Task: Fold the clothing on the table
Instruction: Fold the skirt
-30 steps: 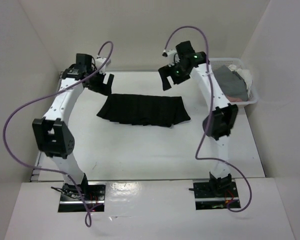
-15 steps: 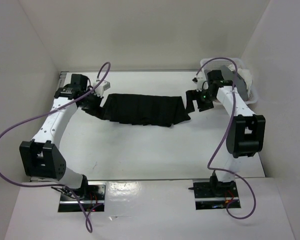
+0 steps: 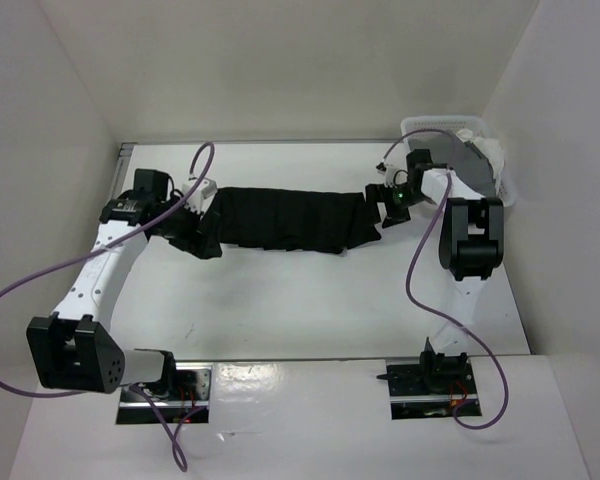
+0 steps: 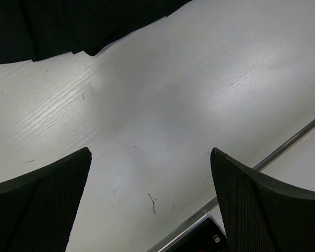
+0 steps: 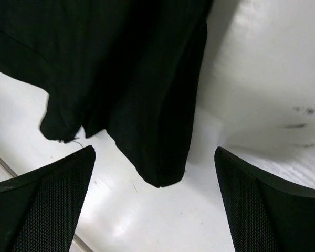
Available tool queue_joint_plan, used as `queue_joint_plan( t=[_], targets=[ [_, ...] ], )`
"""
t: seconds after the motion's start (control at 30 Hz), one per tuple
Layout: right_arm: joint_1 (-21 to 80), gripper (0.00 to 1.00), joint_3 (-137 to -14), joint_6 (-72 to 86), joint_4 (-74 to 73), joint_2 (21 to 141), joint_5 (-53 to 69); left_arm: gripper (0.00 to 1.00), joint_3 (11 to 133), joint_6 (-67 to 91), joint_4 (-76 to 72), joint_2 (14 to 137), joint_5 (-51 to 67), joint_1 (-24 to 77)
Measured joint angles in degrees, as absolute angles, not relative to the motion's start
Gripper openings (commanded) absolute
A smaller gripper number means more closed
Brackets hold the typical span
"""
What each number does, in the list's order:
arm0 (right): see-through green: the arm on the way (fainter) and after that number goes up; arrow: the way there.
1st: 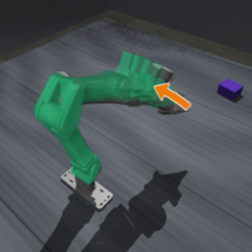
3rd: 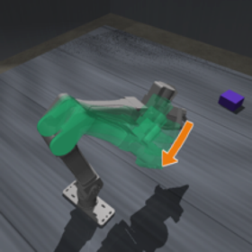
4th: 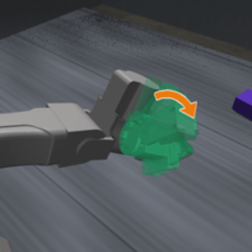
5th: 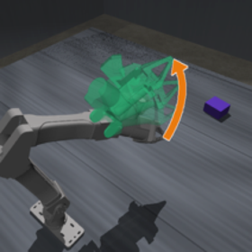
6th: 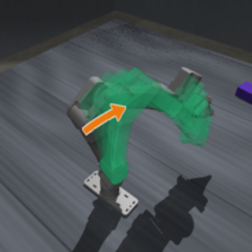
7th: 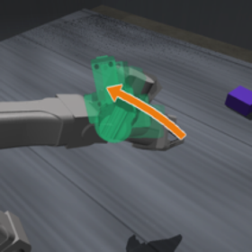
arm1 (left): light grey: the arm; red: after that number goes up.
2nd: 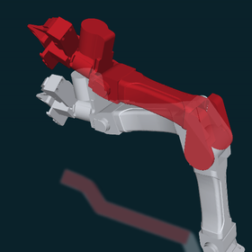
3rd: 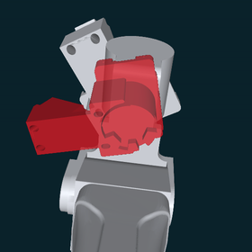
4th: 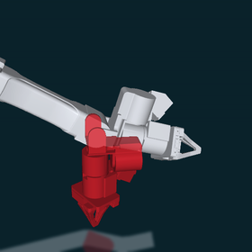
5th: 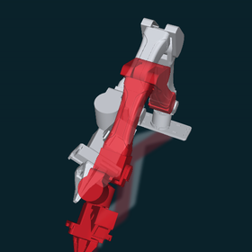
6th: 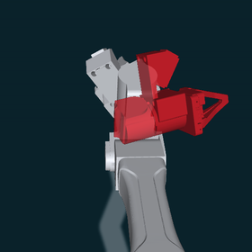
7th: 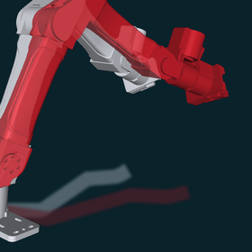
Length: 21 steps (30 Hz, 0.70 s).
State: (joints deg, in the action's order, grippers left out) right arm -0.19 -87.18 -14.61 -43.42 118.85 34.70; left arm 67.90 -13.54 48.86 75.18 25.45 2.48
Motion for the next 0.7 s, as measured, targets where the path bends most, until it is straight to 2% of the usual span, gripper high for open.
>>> queue_joint_plan(
  t=[0.7],
  targets=[
    [-0.21,0.98,-99.59,-12.86,-41.91,126.56,44.56,1.00,64.71,-13.58,47.70,72.40,25.87,2.42]
  ],
)
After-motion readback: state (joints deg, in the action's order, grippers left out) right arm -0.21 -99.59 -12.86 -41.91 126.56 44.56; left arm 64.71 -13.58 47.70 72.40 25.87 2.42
